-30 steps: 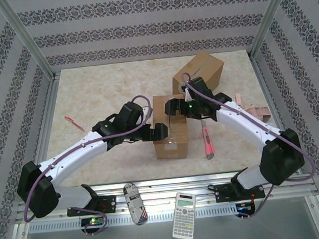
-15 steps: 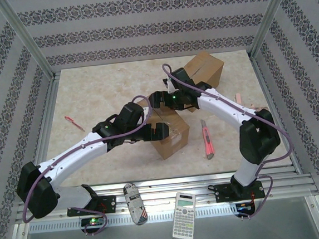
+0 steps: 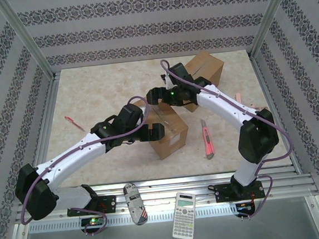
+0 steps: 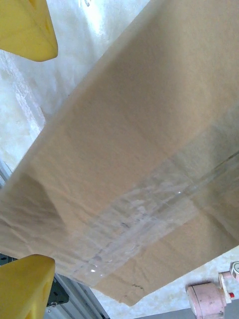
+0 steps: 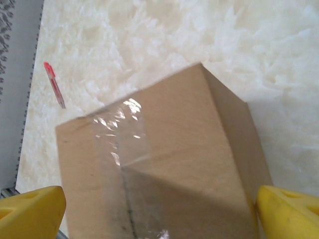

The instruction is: Unpack the express box

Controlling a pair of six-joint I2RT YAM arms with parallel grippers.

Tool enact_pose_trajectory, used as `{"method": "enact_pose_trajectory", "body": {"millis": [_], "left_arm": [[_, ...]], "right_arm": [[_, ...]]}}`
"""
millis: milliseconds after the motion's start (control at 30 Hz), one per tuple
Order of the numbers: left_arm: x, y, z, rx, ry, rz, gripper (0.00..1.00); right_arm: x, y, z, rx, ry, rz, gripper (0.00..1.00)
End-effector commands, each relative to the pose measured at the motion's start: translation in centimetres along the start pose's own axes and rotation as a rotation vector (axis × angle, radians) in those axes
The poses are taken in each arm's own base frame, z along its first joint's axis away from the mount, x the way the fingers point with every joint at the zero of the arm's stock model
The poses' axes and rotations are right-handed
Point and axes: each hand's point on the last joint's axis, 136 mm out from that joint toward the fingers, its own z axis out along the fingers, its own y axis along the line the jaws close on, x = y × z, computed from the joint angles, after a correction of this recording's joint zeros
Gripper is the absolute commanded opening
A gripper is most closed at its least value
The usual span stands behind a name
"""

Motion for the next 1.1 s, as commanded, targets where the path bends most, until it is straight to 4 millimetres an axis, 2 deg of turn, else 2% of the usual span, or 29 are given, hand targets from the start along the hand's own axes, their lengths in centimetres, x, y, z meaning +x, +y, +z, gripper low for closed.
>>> {"method": "enact_pose_trajectory", "body": {"millis": [0, 133, 233, 333, 500, 567, 667, 800, 933, 1067], "left_arm": [[-0.6, -0.5, -1.7, -0.002, -0.036, 0.04, 1.0], [-0.7, -1.1, -2.9, 0.028, -0.055, 0.057, 1.0], [-1.1, -1.3, -4.4, 0.027, -0.085, 0.072, 1.0], [-1.6, -0.9, -6.0, -0.01, -0.121, 0.08, 1.0], [-2.0, -0.3, -7.9, -0.052, -0.146, 0.082, 1.0], [-2.1, -0.3, -8.3, -0.06, -0.141, 0.074, 1.0], [-2.4, -0.3, -8.9, -0.073, -0.15, 0.057, 1.0], [-3.0, 0.6, -10.4, -0.118, -0.206, -0.016, 1.0], [-3.0, 0.7, -11.6, -0.1, -0.252, -0.021, 1.0], [-2.7, 2.1, -12.3, -0.166, -0.25, -0.035, 1.0]], "right_arm": [[-2.0, -0.4, -2.5, 0.053, -0.062, -0.027, 0.98], [-2.6, -0.7, -5.5, 0.108, -0.111, -0.051, 0.98], [-1.7, -2.1, -8.3, 0.202, -0.135, -0.069, 0.98], [0.5, -5.2, -11.1, 0.353, -0.143, -0.056, 0.98], [6.3, -11.3, -14.4, 0.56, -0.109, 0.014, 0.98], [9.0, -13.5, -14.6, 0.59, -0.082, 0.059, 0.98], [12.1, -15.6, -13.8, 0.585, -0.045, 0.119, 0.98], [14.8, -17.5, -11.9, 0.588, 0.013, 0.171, 0.98], [17.1, -20.1, -9.8, 0.644, 0.084, 0.218, 0.98], [18.8, -21.8, -7.7, 0.667, 0.129, 0.261, 0.96]]}}
